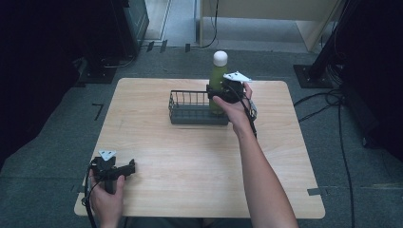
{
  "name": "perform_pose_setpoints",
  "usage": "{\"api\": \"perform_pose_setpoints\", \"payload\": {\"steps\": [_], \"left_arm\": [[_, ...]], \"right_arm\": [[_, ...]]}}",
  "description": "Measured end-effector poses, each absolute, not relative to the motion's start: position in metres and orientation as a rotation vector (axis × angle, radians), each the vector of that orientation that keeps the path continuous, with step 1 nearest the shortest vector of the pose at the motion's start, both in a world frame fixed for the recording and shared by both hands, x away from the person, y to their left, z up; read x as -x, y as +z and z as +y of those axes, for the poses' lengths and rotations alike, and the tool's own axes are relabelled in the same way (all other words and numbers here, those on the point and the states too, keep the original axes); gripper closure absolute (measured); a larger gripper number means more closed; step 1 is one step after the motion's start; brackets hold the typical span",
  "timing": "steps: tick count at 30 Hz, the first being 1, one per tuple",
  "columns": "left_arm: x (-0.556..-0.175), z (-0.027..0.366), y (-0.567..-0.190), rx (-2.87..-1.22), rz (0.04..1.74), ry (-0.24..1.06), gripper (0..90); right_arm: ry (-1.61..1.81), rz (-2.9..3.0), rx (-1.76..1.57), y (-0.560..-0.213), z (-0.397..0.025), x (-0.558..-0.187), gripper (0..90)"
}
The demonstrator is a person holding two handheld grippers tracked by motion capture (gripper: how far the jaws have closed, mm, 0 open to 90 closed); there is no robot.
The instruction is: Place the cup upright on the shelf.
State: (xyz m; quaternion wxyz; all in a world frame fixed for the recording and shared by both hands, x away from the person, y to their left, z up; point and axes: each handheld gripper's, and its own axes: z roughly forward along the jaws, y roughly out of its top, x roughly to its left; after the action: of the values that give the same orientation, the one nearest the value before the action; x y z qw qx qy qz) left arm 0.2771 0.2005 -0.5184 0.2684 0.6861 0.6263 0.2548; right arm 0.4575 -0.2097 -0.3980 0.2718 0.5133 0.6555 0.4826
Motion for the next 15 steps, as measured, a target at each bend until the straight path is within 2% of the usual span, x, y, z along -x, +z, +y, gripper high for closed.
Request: {"api": "perform_pose_setpoints", "payload": {"steps": [4,15], "left_arm": [[-0.277,0.200,-0.518,-1.848,1.689,0.688,0.0],[-0.277,0.200,-0.519,-1.847,1.690,0.688,0.0]], "right_arm": [[1.288,1.791,-1.409,-0.399,-0.216,-0.455,4.8],[1.326,1.802,-1.379,-0.396,-0.237,-0.431,2.1]]}}
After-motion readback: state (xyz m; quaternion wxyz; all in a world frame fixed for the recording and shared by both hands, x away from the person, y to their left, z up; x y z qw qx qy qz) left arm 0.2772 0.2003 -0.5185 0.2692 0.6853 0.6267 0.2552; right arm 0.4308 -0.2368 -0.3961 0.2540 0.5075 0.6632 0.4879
